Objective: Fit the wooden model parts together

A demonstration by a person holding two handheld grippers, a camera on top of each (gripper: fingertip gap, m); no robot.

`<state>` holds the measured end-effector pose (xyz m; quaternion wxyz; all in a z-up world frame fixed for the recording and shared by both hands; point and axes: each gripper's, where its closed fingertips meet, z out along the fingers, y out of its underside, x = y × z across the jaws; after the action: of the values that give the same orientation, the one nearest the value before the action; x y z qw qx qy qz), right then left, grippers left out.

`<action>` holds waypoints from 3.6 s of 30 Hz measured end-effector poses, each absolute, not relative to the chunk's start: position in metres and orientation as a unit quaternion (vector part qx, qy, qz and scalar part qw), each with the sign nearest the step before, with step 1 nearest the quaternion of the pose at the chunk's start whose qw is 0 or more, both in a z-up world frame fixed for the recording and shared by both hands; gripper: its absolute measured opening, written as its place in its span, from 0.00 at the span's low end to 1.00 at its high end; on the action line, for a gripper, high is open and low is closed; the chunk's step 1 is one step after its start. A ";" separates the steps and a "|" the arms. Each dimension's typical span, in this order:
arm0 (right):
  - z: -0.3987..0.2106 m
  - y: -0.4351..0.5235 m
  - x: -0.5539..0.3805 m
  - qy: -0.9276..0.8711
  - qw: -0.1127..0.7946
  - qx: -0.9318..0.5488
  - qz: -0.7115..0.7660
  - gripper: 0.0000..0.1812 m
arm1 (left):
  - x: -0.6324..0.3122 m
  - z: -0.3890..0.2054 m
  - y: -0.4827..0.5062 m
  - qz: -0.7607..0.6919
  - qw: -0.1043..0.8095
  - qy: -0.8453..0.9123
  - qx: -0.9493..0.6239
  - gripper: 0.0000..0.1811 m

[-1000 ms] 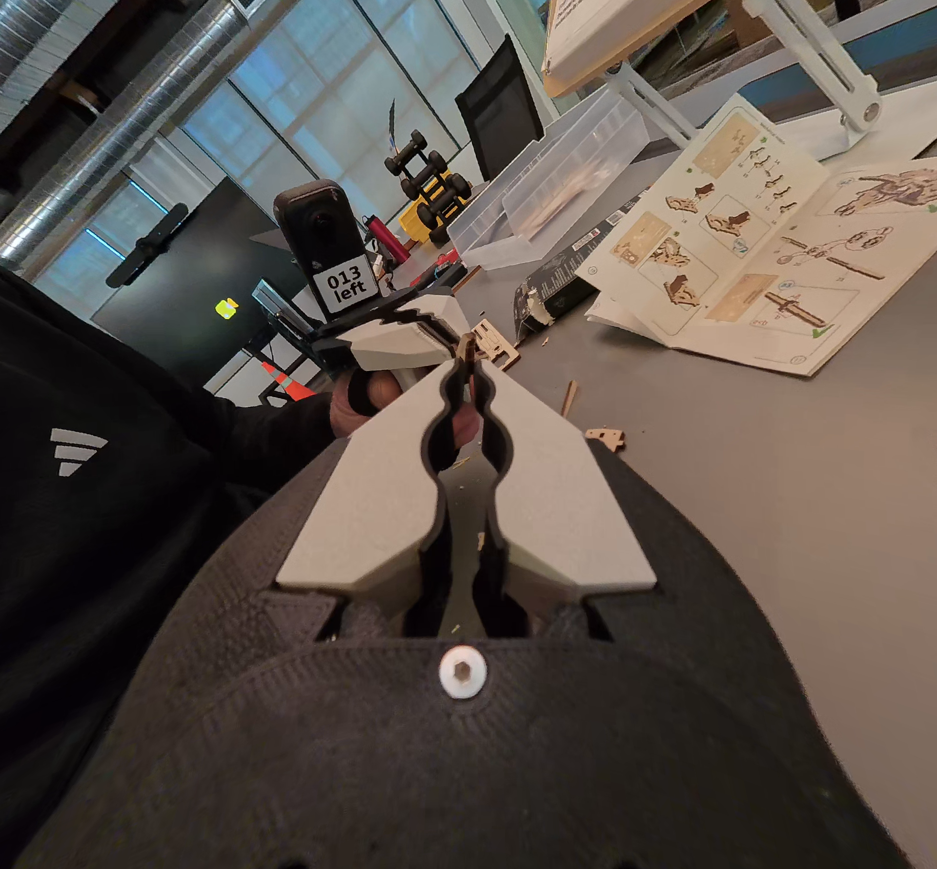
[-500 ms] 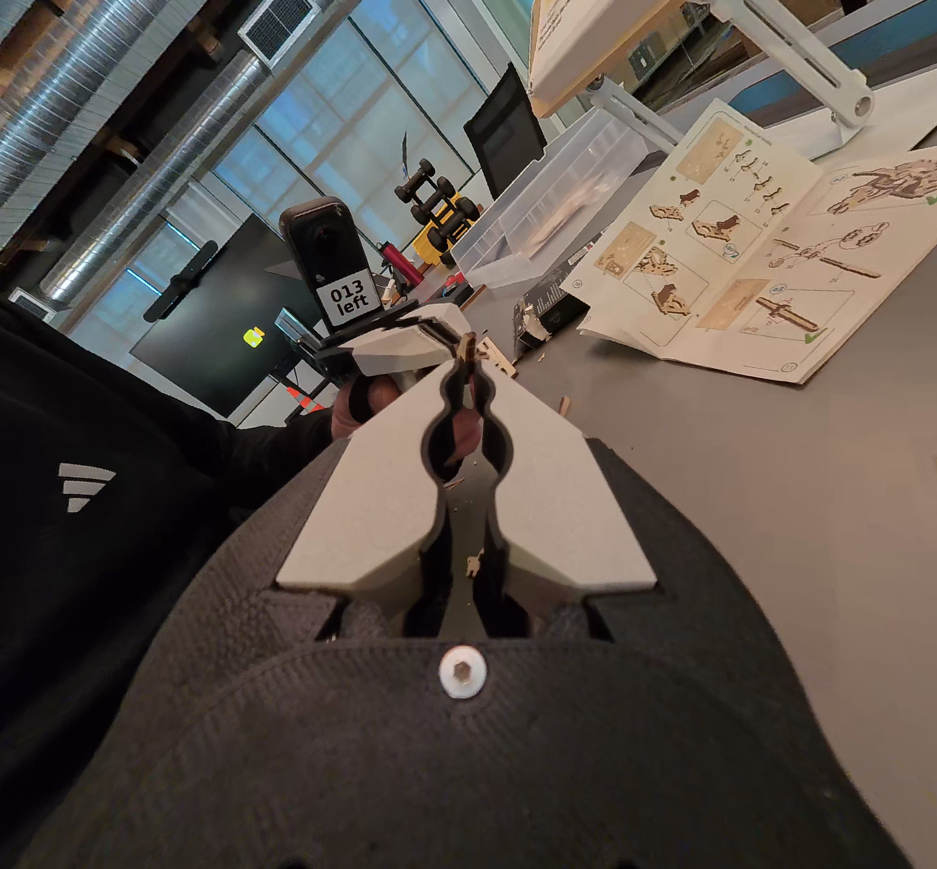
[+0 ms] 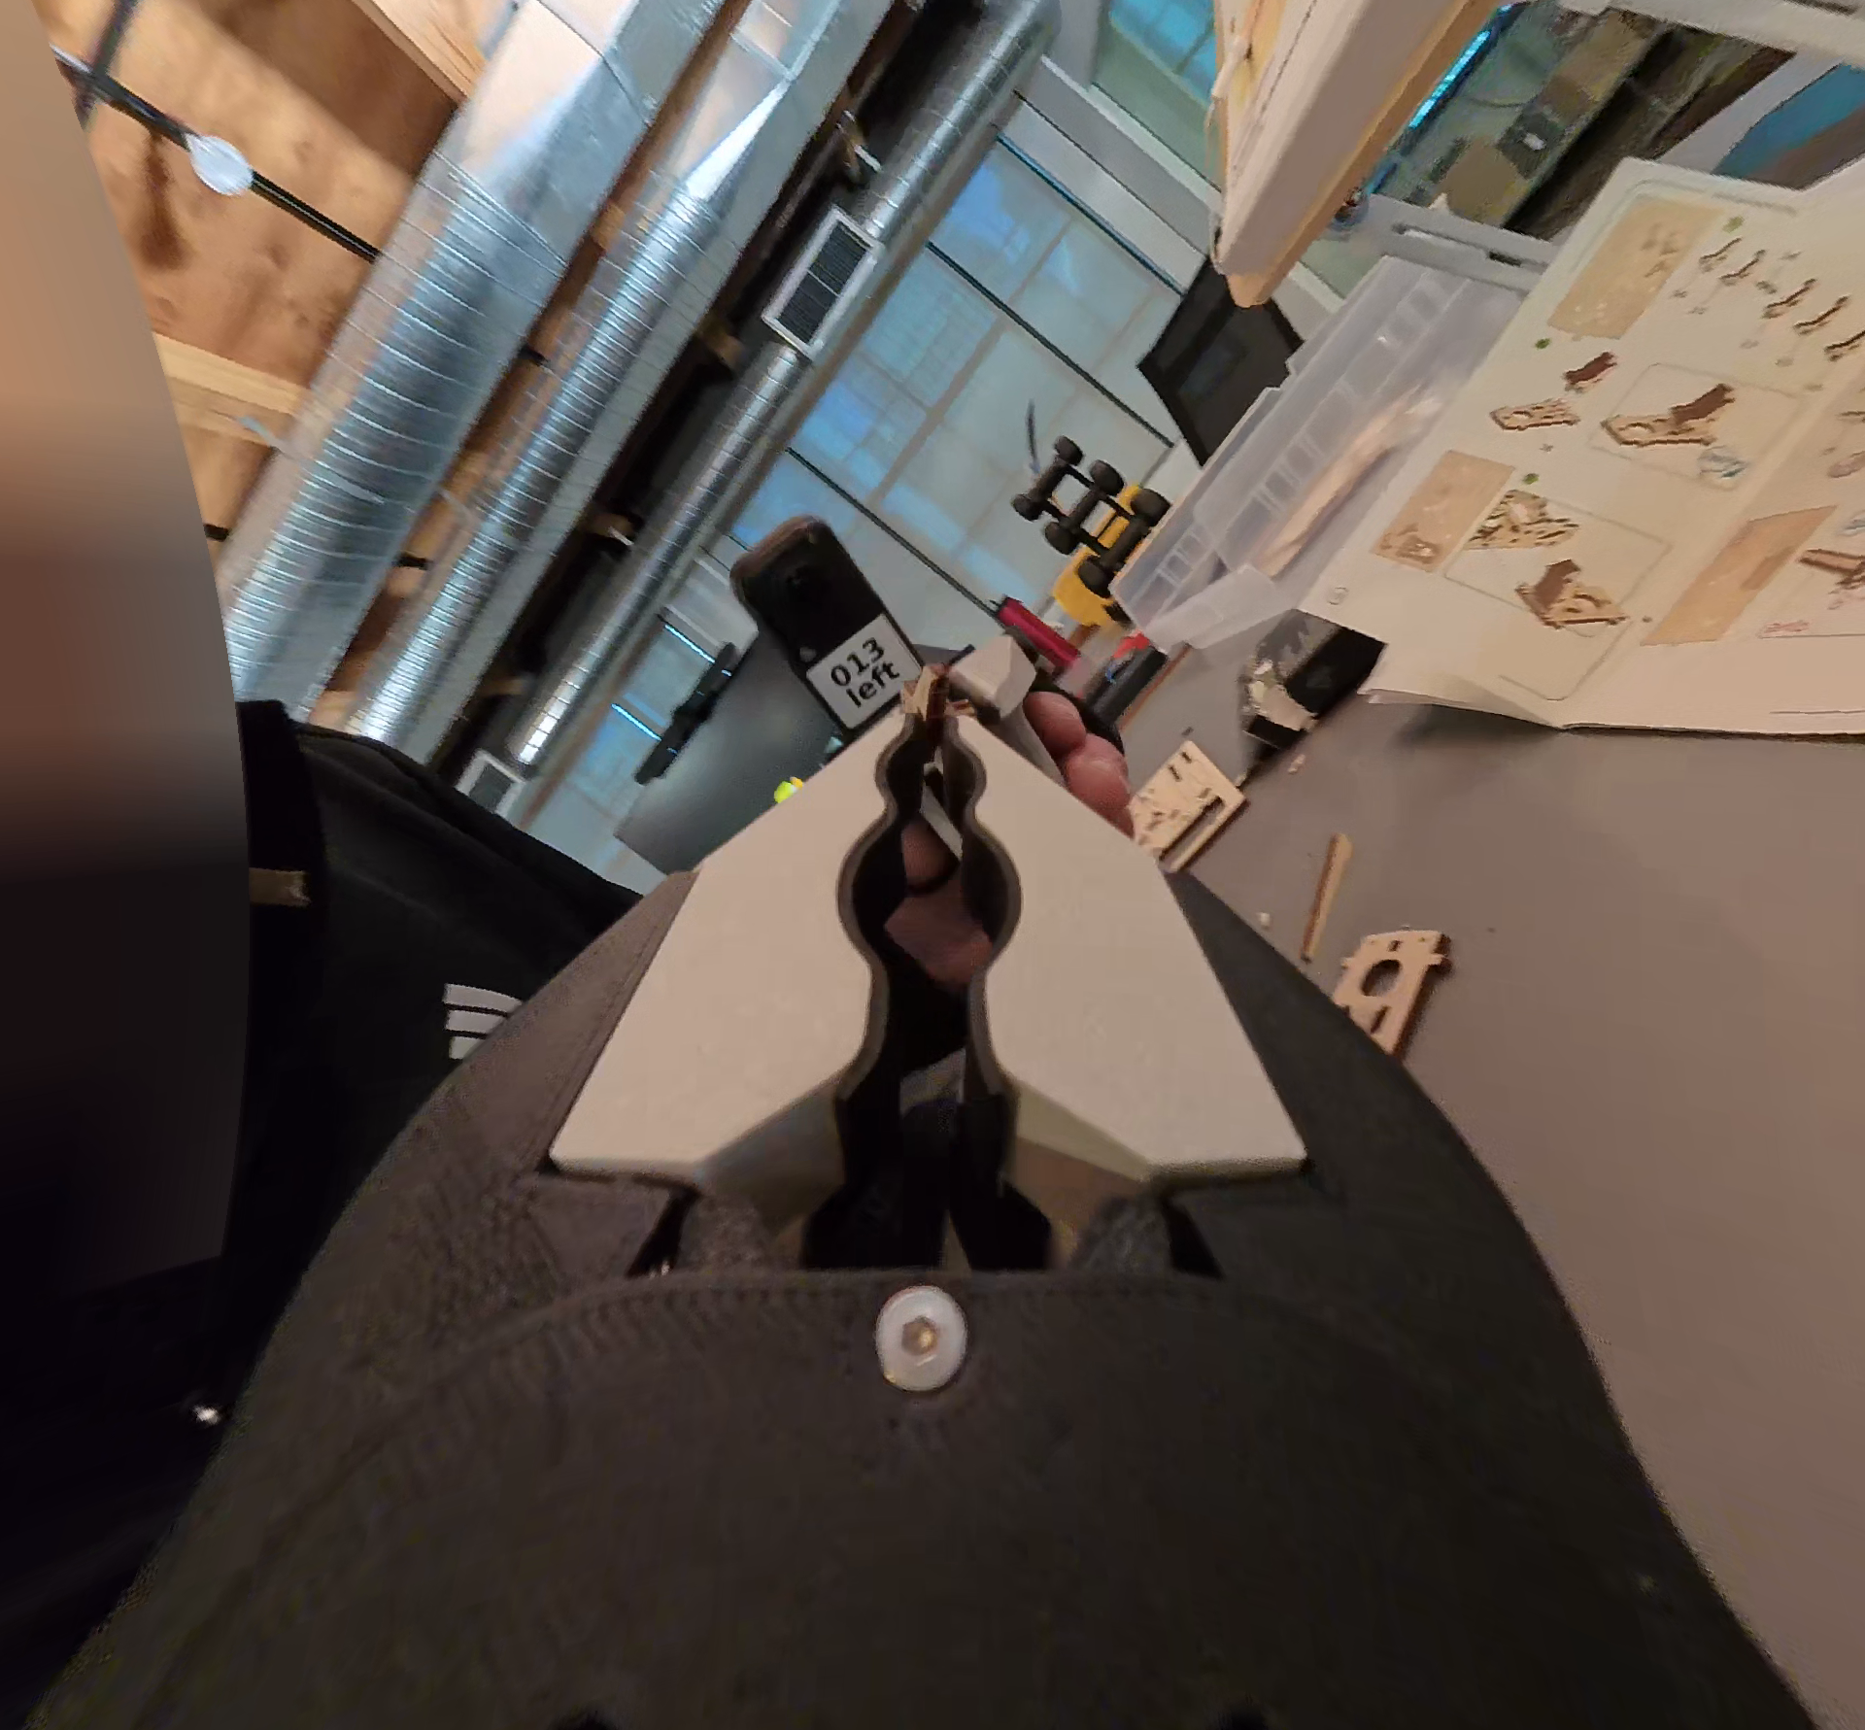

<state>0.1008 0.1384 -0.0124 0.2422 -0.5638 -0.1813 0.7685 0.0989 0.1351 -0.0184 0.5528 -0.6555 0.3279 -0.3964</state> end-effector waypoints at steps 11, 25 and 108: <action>0.002 0.112 0.111 -0.208 0.164 -0.508 0.820 0.00 | 0.115 -0.009 0.120 -0.045 0.587 0.599 -0.543 0.06; 0.003 0.093 0.117 -0.236 0.072 -0.506 0.827 0.01 | 0.122 -0.010 0.102 -0.024 0.570 0.636 -0.519 0.00; -0.004 0.138 0.134 -0.203 0.381 -0.615 0.660 0.07 | 0.106 -0.024 0.147 0.099 0.539 0.593 -0.590 0.00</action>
<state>0.1341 0.1376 -0.0037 0.3808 -0.6151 -0.2029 0.6599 0.1059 0.1467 -0.0239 0.5392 -0.5899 0.5930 0.0987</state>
